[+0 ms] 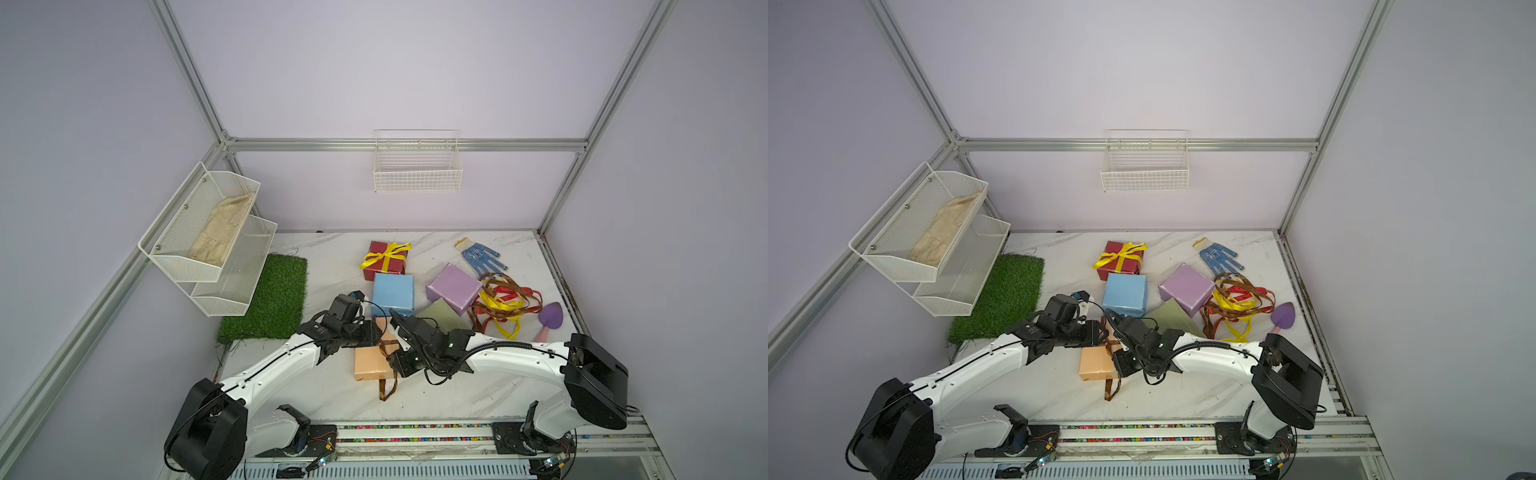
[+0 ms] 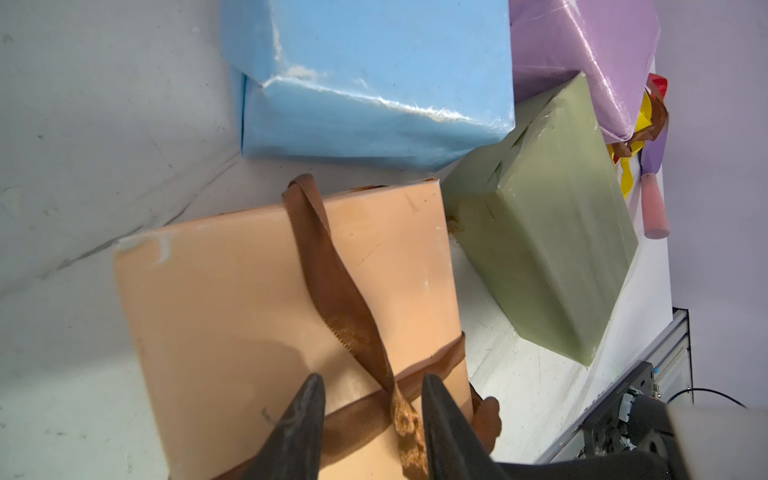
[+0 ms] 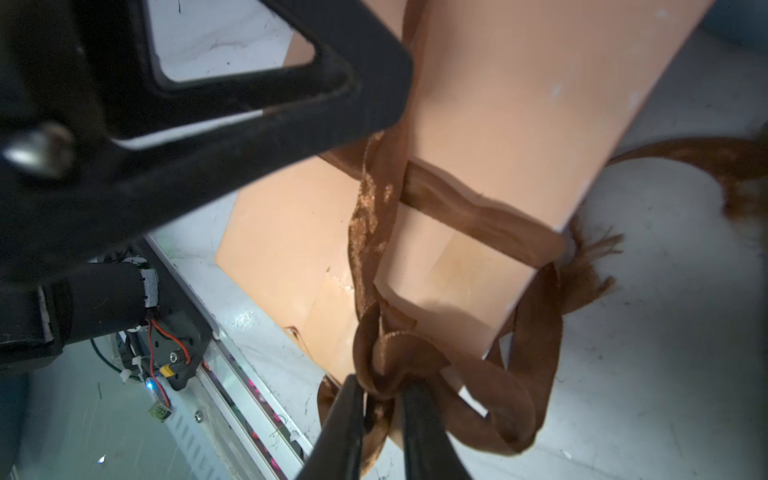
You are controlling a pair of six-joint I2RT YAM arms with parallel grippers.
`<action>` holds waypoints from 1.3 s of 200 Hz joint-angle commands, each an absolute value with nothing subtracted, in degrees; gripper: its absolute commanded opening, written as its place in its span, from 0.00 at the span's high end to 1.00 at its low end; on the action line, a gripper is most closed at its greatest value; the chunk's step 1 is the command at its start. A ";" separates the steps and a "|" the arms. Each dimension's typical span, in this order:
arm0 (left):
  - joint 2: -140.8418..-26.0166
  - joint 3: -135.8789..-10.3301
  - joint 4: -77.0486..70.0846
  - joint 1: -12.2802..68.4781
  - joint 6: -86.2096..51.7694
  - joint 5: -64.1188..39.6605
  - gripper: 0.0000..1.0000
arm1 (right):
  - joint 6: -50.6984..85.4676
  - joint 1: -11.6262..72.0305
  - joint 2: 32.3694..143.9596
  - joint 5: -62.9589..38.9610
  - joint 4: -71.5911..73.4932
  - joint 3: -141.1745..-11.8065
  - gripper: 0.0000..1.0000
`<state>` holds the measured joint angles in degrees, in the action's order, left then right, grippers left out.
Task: Untie the ribbon bows on the gift boxes
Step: Untie the ribbon from the gift box.
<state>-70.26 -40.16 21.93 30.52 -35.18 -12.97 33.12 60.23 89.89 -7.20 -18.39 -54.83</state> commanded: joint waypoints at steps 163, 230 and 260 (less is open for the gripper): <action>-71.94 -44.60 20.20 31.22 -36.90 -6.46 1.00 | 27.80 60.91 81.78 -6.85 -15.22 -49.28 1.00; -76.48 -49.18 16.03 21.55 -33.52 -10.22 1.00 | 24.83 60.90 75.97 -8.82 -20.78 -46.32 1.00; -79.01 -50.62 13.96 15.62 -32.43 -12.27 1.00 | 24.88 60.91 73.56 -8.40 -22.65 -44.89 1.00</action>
<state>-77.56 -46.46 17.78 19.73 -34.68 -9.87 25.58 60.55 76.20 -8.16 -19.79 -46.15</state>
